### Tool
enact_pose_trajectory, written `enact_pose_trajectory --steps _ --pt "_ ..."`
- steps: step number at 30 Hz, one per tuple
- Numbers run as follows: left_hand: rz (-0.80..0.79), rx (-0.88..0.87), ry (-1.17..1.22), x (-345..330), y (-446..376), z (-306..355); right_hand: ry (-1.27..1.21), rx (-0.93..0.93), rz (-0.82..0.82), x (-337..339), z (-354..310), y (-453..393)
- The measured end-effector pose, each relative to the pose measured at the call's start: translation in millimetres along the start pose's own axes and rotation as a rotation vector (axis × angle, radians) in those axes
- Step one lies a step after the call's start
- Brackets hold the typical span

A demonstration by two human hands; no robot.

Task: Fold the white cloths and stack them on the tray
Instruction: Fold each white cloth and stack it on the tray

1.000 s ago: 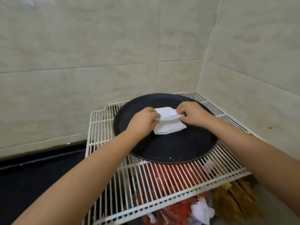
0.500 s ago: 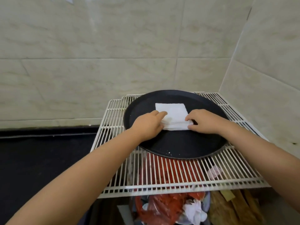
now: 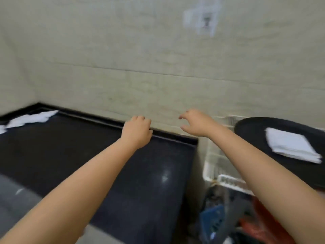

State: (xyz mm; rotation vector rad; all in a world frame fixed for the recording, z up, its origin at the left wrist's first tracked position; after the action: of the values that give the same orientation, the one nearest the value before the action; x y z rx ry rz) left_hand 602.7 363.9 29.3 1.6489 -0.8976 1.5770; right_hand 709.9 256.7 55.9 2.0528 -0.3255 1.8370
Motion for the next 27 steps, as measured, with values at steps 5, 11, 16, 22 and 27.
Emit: enact_pose_trajectory --steps 5,11,16,22,27 --pt "0.043 0.262 -0.019 0 95 -179 -0.073 0.210 0.070 -5 -186 -57" --pt "0.017 0.572 0.000 -15 198 -353 -0.092 0.446 0.108 -24 -377 -103" --pt "-0.015 0.751 0.026 -37 246 -471 -0.083 0.569 0.039 -47 -510 -161" --pt "-0.070 0.875 0.010 -62 252 -624 -0.079 0.680 -0.008 -66 -639 -270" --pt "-0.094 0.932 0.030 -65 232 -749 -0.096 0.700 -0.042 -65 -716 -378"
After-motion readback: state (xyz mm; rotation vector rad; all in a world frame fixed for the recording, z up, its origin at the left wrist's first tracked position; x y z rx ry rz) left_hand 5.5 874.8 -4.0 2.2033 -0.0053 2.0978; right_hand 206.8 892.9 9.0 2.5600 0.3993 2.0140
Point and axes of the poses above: each hand's wrist, its own y-axis away from the middle knuckle, its own x-axis out of the back of the hand, z = x × y, the point moved 8 cm from there along -y, towards the middle knuckle, and after that the axes turned 14 degrees about -z, right-handed, at the moved point
